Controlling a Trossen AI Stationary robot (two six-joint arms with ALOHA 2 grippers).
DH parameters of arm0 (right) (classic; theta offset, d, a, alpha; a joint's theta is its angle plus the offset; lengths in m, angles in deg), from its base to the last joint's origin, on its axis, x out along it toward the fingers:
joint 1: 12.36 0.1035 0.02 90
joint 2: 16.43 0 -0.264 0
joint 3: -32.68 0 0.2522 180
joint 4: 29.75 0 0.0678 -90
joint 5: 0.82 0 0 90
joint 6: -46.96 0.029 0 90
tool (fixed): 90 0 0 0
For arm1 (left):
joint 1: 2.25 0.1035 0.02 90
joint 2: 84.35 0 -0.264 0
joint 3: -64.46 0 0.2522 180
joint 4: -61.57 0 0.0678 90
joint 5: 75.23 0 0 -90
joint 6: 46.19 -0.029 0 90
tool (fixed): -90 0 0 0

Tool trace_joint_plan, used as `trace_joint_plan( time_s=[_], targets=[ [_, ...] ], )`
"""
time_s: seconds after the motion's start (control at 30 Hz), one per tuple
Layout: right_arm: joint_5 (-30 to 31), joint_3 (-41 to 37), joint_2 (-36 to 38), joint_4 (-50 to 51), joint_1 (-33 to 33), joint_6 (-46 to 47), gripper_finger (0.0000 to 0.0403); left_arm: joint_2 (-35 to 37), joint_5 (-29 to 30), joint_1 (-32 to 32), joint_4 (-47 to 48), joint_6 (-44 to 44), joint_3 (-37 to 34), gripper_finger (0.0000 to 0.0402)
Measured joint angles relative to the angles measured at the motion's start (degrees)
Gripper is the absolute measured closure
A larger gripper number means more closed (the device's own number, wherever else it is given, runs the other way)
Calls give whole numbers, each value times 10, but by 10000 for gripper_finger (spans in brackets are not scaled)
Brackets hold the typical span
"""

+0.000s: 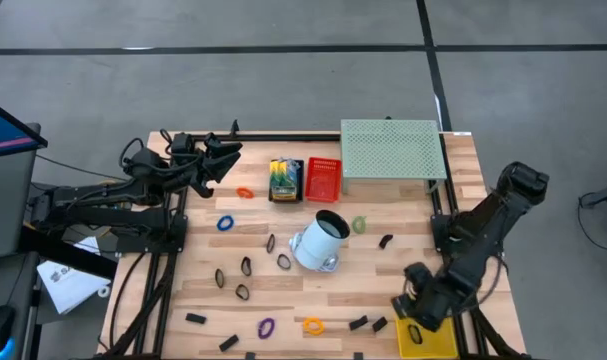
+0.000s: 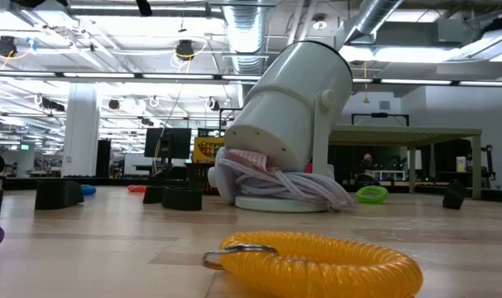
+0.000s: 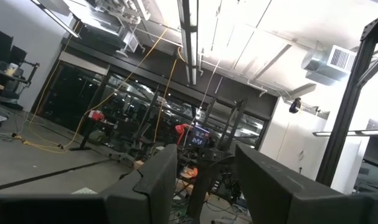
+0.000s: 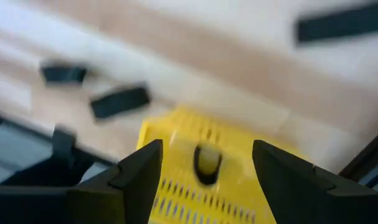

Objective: Pick & Place Office Desk Supplies
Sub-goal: Put the black rubber band into the yellow bin

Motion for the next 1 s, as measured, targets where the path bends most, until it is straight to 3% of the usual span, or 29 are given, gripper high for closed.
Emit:
trace_joint_plan(
  time_s=[0.27,0.47,0.6,0.77,1.0],
  targets=[
    [40,0,0,28,-158,-141,161,0,0,0,0,0,0,243],
    [57,0,0,141,-286,-182,161,0,0,0,0,0,0,243],
    [83,0,0,151,-351,-224,161,0,-1,0,0,0,0,243],
    [86,-33,0,110,-396,-255,161,0,-9,0,0,-1,0,243],
    [65,-102,4,63,-401,-240,161,0,-14,0,0,-2,0,243]
  ],
)
